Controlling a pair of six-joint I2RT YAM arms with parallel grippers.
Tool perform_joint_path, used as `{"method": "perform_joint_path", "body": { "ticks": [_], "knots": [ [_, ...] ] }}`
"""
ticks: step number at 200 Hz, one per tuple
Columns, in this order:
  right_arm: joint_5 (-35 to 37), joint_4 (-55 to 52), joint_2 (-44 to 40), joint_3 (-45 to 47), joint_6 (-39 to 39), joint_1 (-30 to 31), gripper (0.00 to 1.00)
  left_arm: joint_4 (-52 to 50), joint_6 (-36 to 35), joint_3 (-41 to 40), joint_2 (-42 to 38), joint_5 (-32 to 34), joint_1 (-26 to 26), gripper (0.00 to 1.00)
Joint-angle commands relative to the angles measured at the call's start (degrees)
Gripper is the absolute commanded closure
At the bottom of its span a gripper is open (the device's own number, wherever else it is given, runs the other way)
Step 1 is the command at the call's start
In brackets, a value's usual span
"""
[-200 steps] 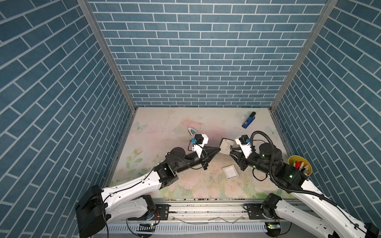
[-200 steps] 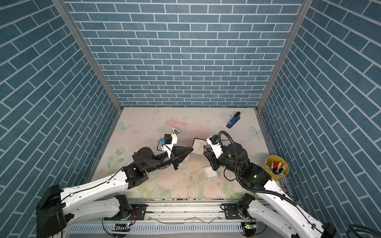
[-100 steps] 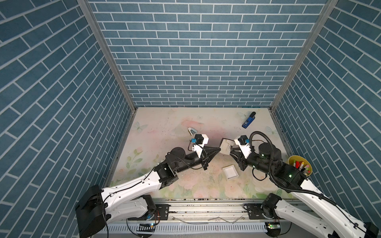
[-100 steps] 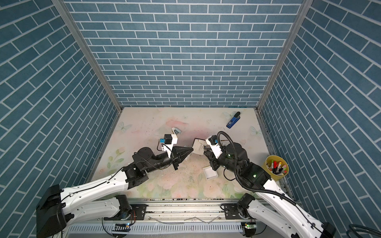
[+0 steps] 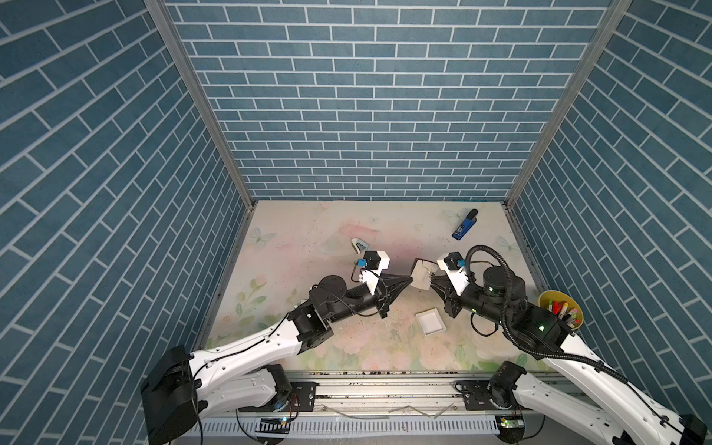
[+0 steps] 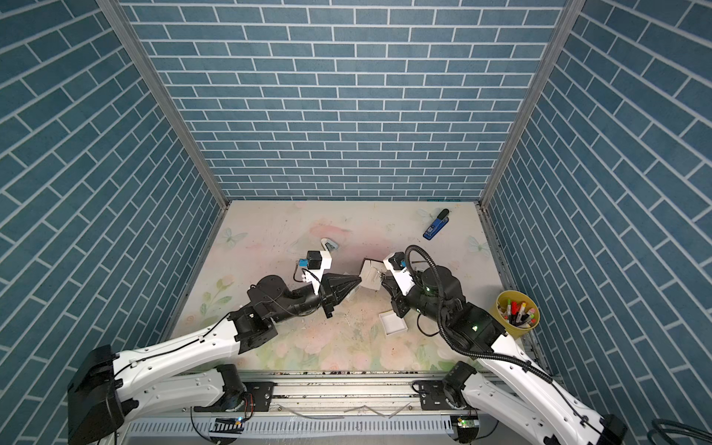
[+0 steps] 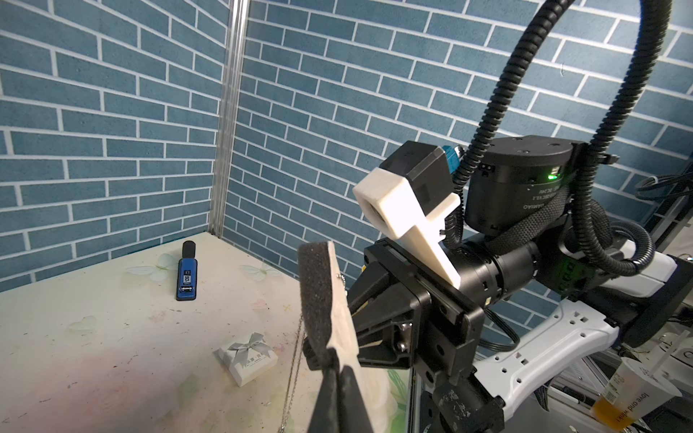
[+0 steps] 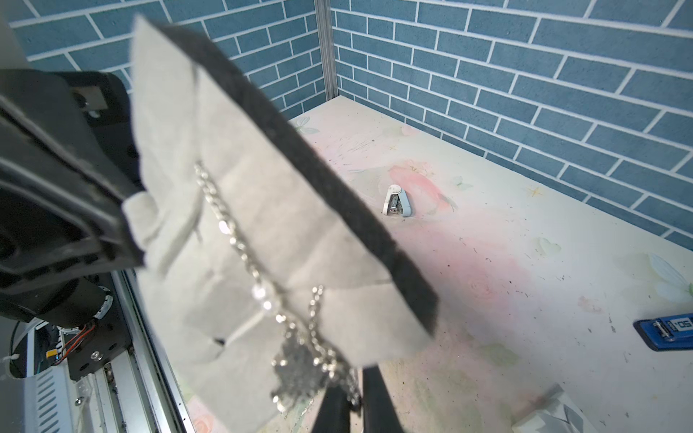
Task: Take the necklace out of the lift-off lid jewelry box
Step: Pick up the necklace from the inner lining.
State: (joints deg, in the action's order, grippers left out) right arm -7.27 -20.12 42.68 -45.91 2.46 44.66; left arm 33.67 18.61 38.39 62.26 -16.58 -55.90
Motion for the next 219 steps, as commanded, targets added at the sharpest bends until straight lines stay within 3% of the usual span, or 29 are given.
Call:
{"method": "perform_joint_path", "body": {
  "ticks": [1,40,118,219],
  "knots": [
    [0.97,-0.28,-0.01,-1.78,-2.11,-0.07,0.97,0.79,0.28,-0.32,-0.54,0.04,-0.12,1.0],
    [1.91,-3.11,-1.69,-2.9,-0.92,-0.08,1.0,-0.16,-0.28,-1.13,-0.8,1.18,-0.17,1.0],
    [10.66,-9.62,-5.24,-8.15,5.95,-0.1,1.0,-5.86,-1.74,-0.23,-1.0,2.78,-0.11,1.0],
    [16.97,-18.53,7.13,-22.27,7.6,-0.05,1.0,-7.37,-2.39,-2.88,-0.62,0.81,-0.17,1.0]
  ]
}}
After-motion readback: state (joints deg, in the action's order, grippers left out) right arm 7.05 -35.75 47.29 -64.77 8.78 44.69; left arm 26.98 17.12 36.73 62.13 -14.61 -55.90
